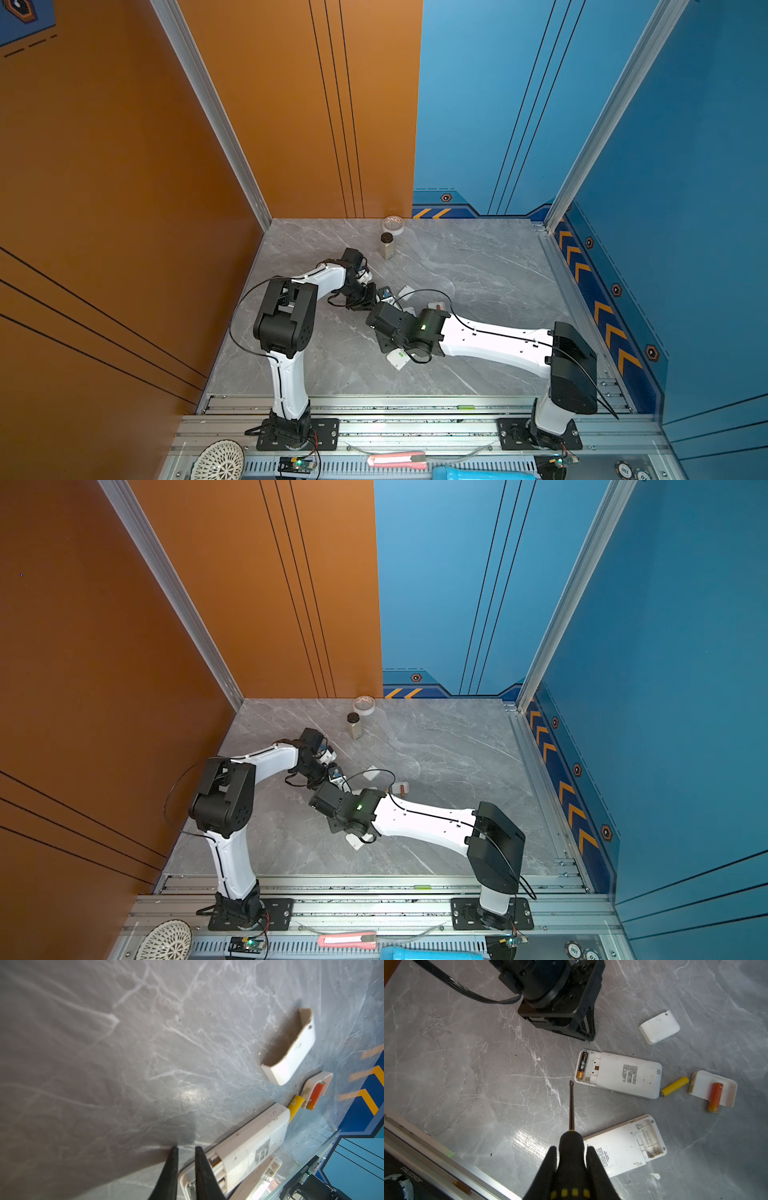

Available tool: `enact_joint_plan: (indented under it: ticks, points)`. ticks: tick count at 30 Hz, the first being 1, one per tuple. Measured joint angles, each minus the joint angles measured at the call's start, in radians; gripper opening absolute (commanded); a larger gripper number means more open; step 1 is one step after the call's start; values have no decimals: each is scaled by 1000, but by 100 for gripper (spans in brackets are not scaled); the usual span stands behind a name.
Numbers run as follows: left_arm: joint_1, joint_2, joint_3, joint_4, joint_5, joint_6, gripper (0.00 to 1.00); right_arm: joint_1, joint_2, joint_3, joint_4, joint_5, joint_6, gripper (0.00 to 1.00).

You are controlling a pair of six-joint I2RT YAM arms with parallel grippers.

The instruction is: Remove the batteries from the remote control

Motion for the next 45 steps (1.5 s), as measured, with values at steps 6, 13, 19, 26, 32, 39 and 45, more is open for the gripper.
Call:
enact_joint_plan:
  ticks: [6,13,19,26,32,39,45]
  points:
    - [-3,0,0,0,7,0,15,0,27,13,-12,2,0,0]
    - [-6,3,0,0,19,0,13,-5,58,23,-22,20,0,0]
    - [-5,11,0,0,34,8,13,-13,58,37,-22,27,0,0]
    - [0,15,0,0,45,17,12,-19,58,43,-22,26,0,0]
    - [3,17,0,0,55,19,12,-21,58,43,-22,26,0,0]
    - [7,17,0,0,56,18,11,-21,63,43,-21,22,1,0]
    - [8,19,0,0,60,19,11,-26,68,43,-21,22,1,0]
